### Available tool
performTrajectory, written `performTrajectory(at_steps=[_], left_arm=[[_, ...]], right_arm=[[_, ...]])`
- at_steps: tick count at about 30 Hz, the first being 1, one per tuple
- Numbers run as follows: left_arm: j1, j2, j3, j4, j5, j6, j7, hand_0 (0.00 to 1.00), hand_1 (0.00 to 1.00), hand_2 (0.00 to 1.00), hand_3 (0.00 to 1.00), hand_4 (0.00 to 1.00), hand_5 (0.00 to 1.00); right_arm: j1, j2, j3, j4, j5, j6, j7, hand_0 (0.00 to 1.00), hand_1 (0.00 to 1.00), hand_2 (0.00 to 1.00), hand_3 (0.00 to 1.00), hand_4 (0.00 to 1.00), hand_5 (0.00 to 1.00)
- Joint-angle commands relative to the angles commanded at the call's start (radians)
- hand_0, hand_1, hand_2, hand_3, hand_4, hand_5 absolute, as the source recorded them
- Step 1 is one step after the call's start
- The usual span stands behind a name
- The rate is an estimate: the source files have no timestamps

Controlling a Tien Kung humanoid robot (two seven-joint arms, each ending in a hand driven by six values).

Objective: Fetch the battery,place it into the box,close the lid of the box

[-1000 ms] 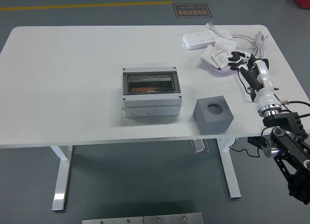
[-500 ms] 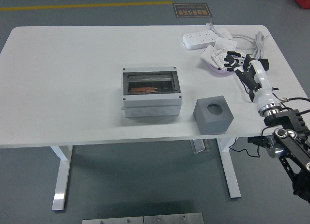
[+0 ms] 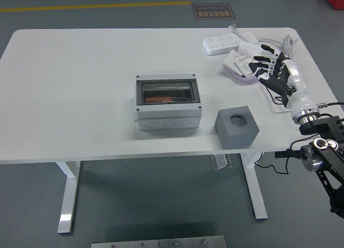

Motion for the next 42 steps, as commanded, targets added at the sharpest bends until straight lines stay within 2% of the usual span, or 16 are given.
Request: performTrajectory(at_steps=[1, 6, 7, 18, 19, 24, 25, 30, 31, 36, 37, 42], left_arm=[[0.0, 0.0, 0.0, 0.0, 0.0, 0.0, 0.0, 0.616, 0.781, 0.743, 0.772, 0.87, 0.339], [0.002, 0.0, -0.003, 0.0, 0.002, 0.0, 0.002, 0.616, 0.781, 0.743, 0.772, 0.87, 0.339], [0.002, 0.001, -0.003, 0.0, 0.002, 0.0, 0.002, 0.616, 0.781, 0.743, 0.772, 0.869, 0.337], [0.003, 0.001, -0.003, 0.0, 0.0, -0.002, 0.002, 0.616, 0.781, 0.743, 0.772, 0.868, 0.334], [0.004, 0.001, -0.003, 0.0, 0.0, -0.002, 0.001, 0.616, 0.781, 0.744, 0.774, 0.865, 0.329], [0.005, 0.0, -0.003, 0.0, 0.001, -0.002, 0.001, 0.616, 0.781, 0.744, 0.774, 0.865, 0.329], [0.005, 0.0, -0.004, 0.0, 0.001, -0.002, 0.001, 0.622, 0.781, 0.744, 0.773, 0.865, 0.327], [0.005, 0.0, -0.006, 0.0, 0.005, -0.003, 0.002, 0.622, 0.781, 0.744, 0.773, 0.865, 0.327], [0.005, 0.0, -0.007, 0.0, 0.006, -0.003, 0.002, 0.623, 0.782, 0.744, 0.774, 0.865, 0.325], [0.006, 0.0, -0.008, 0.0, 0.007, -0.002, 0.001, 0.623, 0.782, 0.744, 0.774, 0.865, 0.325], [0.006, 0.0, -0.009, 0.0, 0.008, -0.002, 0.002, 0.633, 0.782, 0.744, 0.776, 0.865, 0.325], [0.008, 0.001, -0.01, 0.0, 0.01, -0.004, 0.005, 0.633, 0.782, 0.744, 0.776, 0.865, 0.325]], right_arm=[[-0.001, 0.0, 0.002, 0.0, 0.001, 0.001, 0.0, 0.749, 0.779, 0.818, 0.985, 0.672, 0.047], [-0.003, -0.001, 0.008, 0.004, 0.005, 0.002, 0.0, 0.749, 0.779, 0.818, 0.985, 0.672, 0.047], [-0.003, -0.002, 0.008, 0.005, 0.006, 0.001, 0.001, 0.809, 0.813, 0.834, 0.994, 0.675, 0.041], [-0.005, -0.003, 0.011, 0.02, 0.056, -0.029, 0.048, 0.82, 0.813, 0.838, 0.998, 0.659, 0.025], [-0.006, -0.003, 0.012, 0.021, 0.059, -0.029, 0.05, 0.808, 0.787, 0.799, 0.914, 0.654, 0.025], [-0.009, -0.004, 0.019, 0.025, 0.063, -0.026, 0.052, 0.808, 0.787, 0.799, 0.914, 0.654, 0.025], [-0.01, -0.005, 0.02, 0.026, 0.062, -0.025, 0.051, 0.795, 0.759, 0.746, 0.834, 0.691, 0.049], [-0.014, -0.008, 0.029, 0.036, 0.029, -0.002, 0.019, 0.795, 0.759, 0.746, 0.834, 0.691, 0.049], [-0.014, -0.009, 0.03, 0.038, 0.018, 0.007, 0.008, 0.809, 0.768, 0.747, 0.823, 0.775, 0.146], [-0.019, -0.014, 0.033, 0.052, -0.036, 0.048, -0.035, 0.809, 0.768, 0.747, 0.823, 0.775, 0.146], [-0.02, -0.015, 0.034, 0.055, -0.046, 0.055, -0.042, 0.89, 0.818, 0.838, 0.9, 0.945, 0.277], [-0.022, -0.019, 0.034, 0.069, -0.073, 0.066, -0.058, 0.89, 0.818, 0.838, 0.9, 0.945, 0.277]])
